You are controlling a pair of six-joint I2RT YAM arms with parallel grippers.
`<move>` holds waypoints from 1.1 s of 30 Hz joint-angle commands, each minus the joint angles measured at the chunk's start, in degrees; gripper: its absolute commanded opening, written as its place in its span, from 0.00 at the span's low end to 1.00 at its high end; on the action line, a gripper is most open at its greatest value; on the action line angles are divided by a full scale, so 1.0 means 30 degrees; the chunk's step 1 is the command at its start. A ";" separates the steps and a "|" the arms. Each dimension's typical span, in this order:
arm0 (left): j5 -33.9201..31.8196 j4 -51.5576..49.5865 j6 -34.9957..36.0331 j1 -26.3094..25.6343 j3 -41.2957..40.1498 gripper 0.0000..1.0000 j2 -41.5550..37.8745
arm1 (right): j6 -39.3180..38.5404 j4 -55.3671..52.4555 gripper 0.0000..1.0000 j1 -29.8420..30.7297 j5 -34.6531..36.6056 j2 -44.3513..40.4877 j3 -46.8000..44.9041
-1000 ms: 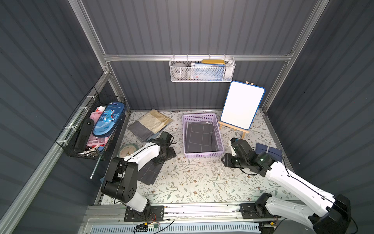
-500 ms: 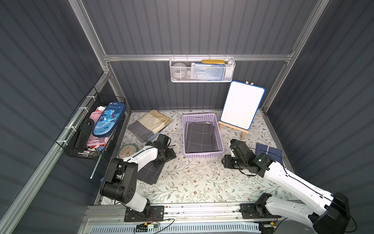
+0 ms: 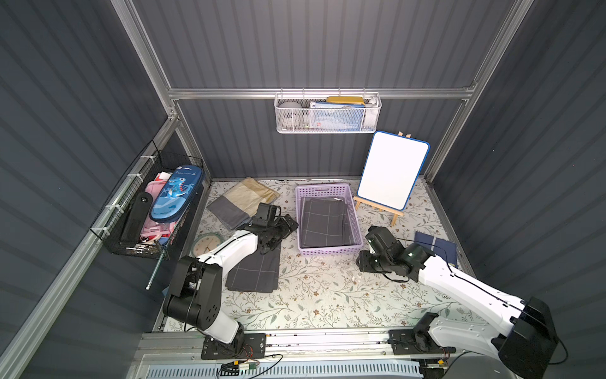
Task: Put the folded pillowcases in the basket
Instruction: Adjust the pillowcase at the center of the board.
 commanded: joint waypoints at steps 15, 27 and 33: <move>-0.2660 -0.5847 0.1536 -0.0044 -0.3076 0.99 -0.4520 | 0.0005 -0.0061 0.46 0.0964 0.0206 -0.0310 0.0991; -0.2143 -0.5308 0.0277 -0.0802 -0.5037 0.99 -0.0811 | 0.0017 0.0136 0.46 0.1081 0.0331 -0.0677 0.0399; 0.0462 -0.1742 -0.0514 -0.0985 -0.5200 0.99 -0.0415 | -0.0182 0.0525 0.47 0.1085 0.0233 -0.0046 0.0429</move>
